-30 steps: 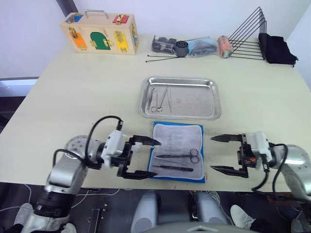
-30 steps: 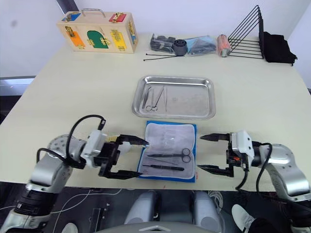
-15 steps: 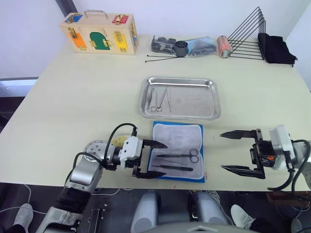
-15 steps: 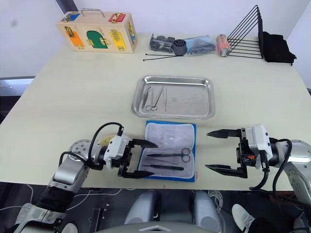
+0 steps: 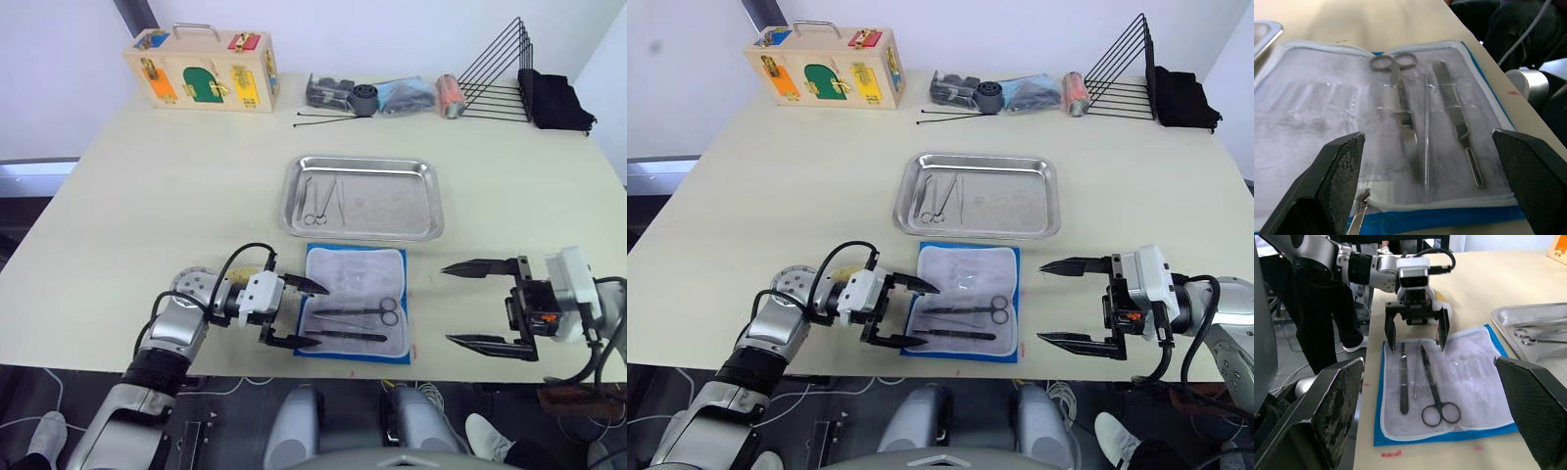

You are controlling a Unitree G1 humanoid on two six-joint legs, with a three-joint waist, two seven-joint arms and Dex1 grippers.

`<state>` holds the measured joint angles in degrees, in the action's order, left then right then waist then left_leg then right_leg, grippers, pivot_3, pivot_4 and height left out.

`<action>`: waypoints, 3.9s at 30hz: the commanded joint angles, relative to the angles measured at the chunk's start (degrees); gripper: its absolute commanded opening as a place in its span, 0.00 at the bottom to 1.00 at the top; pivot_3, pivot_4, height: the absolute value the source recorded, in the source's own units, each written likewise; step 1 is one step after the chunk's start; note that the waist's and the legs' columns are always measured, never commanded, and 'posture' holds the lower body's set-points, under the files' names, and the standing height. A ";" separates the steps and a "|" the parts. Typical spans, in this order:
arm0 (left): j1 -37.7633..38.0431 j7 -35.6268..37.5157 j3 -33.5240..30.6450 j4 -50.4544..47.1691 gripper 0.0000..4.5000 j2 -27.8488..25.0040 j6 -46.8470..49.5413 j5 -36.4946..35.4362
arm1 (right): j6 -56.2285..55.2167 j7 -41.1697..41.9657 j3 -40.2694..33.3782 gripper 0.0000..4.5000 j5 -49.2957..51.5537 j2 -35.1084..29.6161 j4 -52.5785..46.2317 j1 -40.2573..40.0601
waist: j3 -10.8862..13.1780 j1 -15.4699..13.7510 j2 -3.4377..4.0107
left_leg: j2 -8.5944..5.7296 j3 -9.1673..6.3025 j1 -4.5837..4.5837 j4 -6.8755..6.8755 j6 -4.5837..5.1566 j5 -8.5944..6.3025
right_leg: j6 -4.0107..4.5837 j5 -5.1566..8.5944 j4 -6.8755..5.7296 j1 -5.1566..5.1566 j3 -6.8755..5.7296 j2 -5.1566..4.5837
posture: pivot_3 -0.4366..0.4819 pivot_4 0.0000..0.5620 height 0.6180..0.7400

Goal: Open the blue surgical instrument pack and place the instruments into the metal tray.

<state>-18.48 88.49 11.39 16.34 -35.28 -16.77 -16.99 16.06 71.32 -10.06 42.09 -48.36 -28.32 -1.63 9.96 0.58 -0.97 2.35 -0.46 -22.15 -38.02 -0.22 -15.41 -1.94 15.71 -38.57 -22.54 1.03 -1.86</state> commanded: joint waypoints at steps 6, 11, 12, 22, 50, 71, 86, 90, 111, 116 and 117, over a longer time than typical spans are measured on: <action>-0.52 3.70 2.22 3.82 0.98 -0.61 -0.24 1.16 | 0.61 -0.13 -1.70 1.00 1.40 -0.21 -1.47 -0.37 | -0.02 0.00 0.02 | 0.00 0.00 -0.01 -0.11 0.00 0.00 | 0.00 0.00 -0.13 0.00 0.01 0.00 | 0.48 0.27 1.00; -1.67 3.36 3.73 6.79 0.98 -0.36 -1.60 2.80 | 1.26 0.59 -3.59 1.00 1.52 -1.61 -0.88 -0.90 | -0.16 -0.04 0.27 | 0.00 0.02 0.00 -0.19 0.00 0.00 | 0.00 0.00 -0.18 0.00 0.03 0.00 | 0.48 0.27 1.00; -1.93 3.36 4.05 7.57 0.98 -0.30 -2.22 3.06 | 1.38 0.71 -3.76 1.00 1.17 -2.03 -0.73 -1.07 | -0.18 -0.05 0.30 | 0.00 0.02 0.00 -0.19 0.01 0.00 | 0.00 0.00 -0.19 0.00 0.04 0.00 | 0.48 0.27 1.00; -2.48 2.56 5.47 11.63 0.98 0.31 -3.59 3.49 | -0.65 -2.81 3.46 1.00 -5.67 0.99 0.39 2.04 | -0.72 0.06 0.85 | -0.01 0.10 0.19 -0.18 0.01 -0.01 | -0.01 0.02 -0.20 0.12 0.16 0.05 | 0.48 0.27 1.00; -2.33 0.87 6.81 13.22 0.98 1.84 -1.91 4.96 | 8.02 -15.71 34.70 1.00 -37.74 13.33 13.44 23.12 | -1.32 -0.02 1.53 | -0.02 0.16 0.23 -0.18 0.02 -0.02 | -0.01 0.03 -0.21 0.11 0.25 0.09 | 0.48 0.27 1.00; -1.29 -1.18 6.62 11.97 1.00 2.19 -0.87 5.39 | 10.16 -12.55 36.81 0.01 -39.45 12.31 13.22 23.41 | -1.94 0.09 1.48 | -0.02 0.16 0.27 -0.15 0.06 -0.04 | 0.00 0.05 -0.18 0.12 0.26 0.10 | 0.48 0.27 1.00; -0.81 -2.56 6.86 10.30 1.00 2.60 0.66 5.86 | 26.48 -11.14 39.63 0.01 -37.93 10.79 1.41 32.49 | -1.91 -0.08 1.47 | -0.02 0.09 0.18 -0.15 0.06 -0.04 | 0.00 0.05 -0.14 0.09 0.19 0.08 | 0.48 0.27 1.00; -0.64 -2.89 6.88 9.68 1.00 2.57 1.17 5.95 | 28.39 -10.94 41.43 0.01 -38.92 9.60 0.25 34.78 | -1.90 -0.11 1.45 | -0.03 0.08 0.15 -0.15 0.07 -0.04 | 0.00 0.05 -0.11 0.09 0.16 0.06 | 0.48 0.27 1.00; 0.35 -3.58 7.01 6.79 1.00 2.80 3.65 5.73 | 25.85 -4.53 35.88 0.01 -37.13 -6.47 -4.46 32.99 | -1.86 -0.21 1.42 | -0.05 0.01 0.07 -0.13 0.09 -0.06 | -0.01 0.05 0.05 0.09 0.05 0.00 | 0.48 0.27 1.00; 0.32 -3.70 7.01 6.75 1.00 3.05 3.73 5.68 | 22.57 -0.99 30.34 0.01 -34.76 -12.29 -4.54 31.21 | -1.85 -0.32 1.40 | -0.05 0.02 0.06 -0.11 0.09 -0.06 | -0.03 0.06 0.07 0.09 0.05 -0.01 | 0.48 0.27 1.00; 0.32 -3.70 7.00 6.76 1.00 3.07 3.72 5.69 | 21.74 -0.42 29.36 0.01 -34.49 -13.21 -4.14 30.96 | -1.84 -0.33 1.40 | -0.06 0.03 0.06 -0.11 0.09 -0.06 | -0.03 0.06 0.09 0.09 0.05 -0.02 | 0.48 0.27 1.00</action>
<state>-20.05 84.80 15.65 20.80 -32.81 -14.95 -14.53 39.70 69.71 22.85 6.82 -60.38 -31.24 29.08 8.12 0.25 0.43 2.29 -0.42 -22.09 -38.12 -0.13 -15.47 -1.97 15.77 -38.48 -22.45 1.09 -1.89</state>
